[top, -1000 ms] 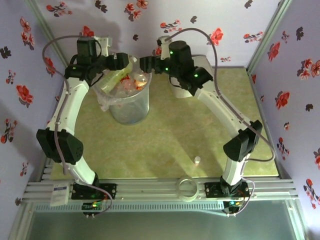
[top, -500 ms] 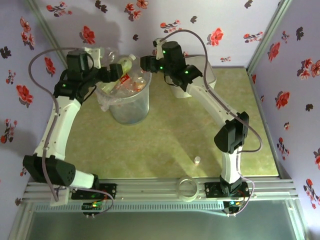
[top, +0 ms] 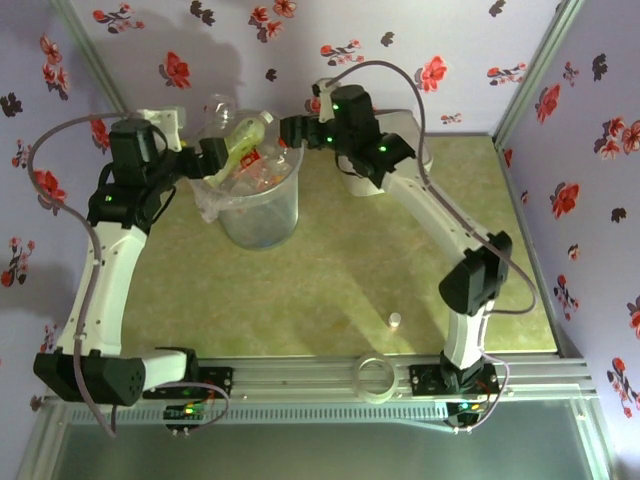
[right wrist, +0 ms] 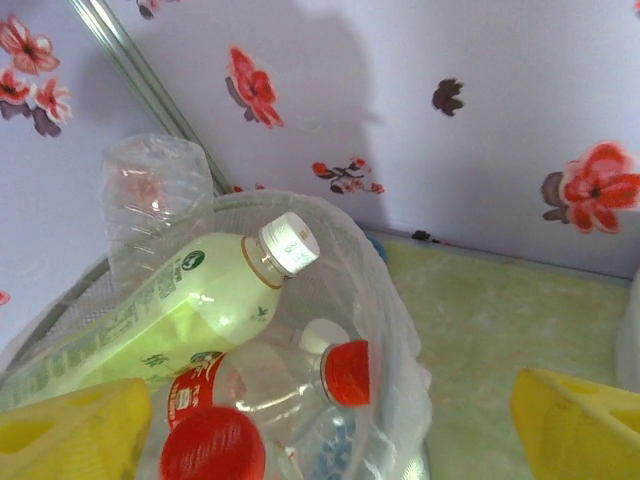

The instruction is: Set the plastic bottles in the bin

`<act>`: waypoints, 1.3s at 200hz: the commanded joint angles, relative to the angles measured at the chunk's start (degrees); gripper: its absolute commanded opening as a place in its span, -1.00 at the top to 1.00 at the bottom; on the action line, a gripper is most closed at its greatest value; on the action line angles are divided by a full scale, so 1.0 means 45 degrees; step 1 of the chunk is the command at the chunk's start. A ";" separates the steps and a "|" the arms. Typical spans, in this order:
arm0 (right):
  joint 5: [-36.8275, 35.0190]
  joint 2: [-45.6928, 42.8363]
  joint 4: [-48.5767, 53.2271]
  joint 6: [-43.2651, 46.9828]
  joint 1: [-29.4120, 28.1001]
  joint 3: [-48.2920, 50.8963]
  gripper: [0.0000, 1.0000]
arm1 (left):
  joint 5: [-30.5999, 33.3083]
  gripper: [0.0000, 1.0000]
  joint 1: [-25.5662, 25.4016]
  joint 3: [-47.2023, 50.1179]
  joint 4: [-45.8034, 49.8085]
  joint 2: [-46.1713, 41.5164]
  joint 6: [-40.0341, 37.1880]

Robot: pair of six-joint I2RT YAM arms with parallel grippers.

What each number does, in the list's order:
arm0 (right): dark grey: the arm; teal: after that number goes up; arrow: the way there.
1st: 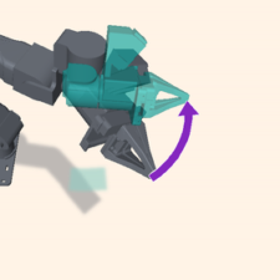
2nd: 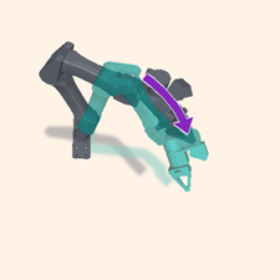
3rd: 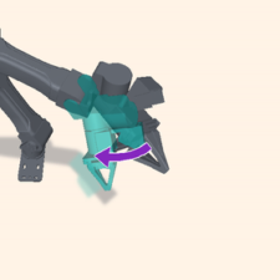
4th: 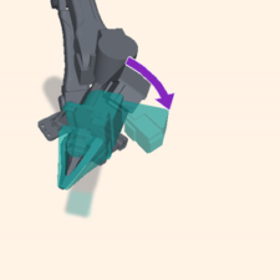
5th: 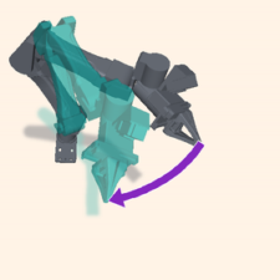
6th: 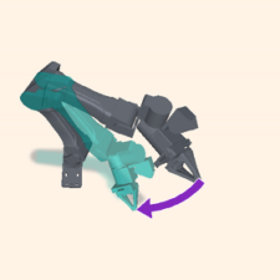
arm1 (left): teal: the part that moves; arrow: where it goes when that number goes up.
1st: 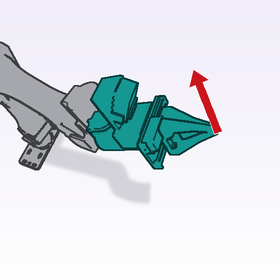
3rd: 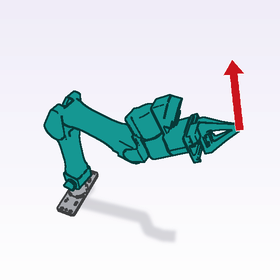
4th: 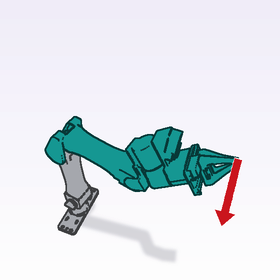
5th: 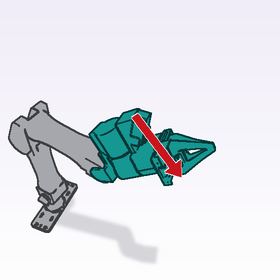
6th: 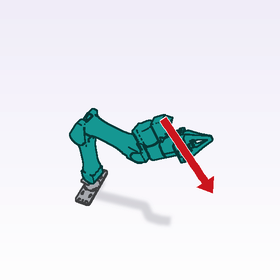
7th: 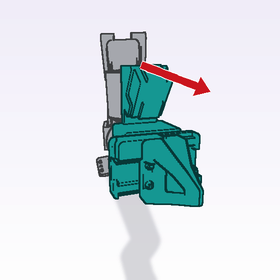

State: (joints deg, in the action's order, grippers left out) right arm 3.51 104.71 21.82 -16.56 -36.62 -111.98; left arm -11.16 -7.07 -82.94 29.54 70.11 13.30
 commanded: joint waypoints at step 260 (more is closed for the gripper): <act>-0.5467 -0.4695 -1.5776 0.3379 0.6591 2.0292 -0.99 | 0.3895 -1.00 0.2137 1.3672 -1.7017 0.2472 -0.1852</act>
State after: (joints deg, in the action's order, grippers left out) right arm -23.51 77.82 -36.14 -3.36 -8.36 -20.51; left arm 9.56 1.96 -19.03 -36.73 77.56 9.41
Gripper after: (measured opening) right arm 0.993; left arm 0.997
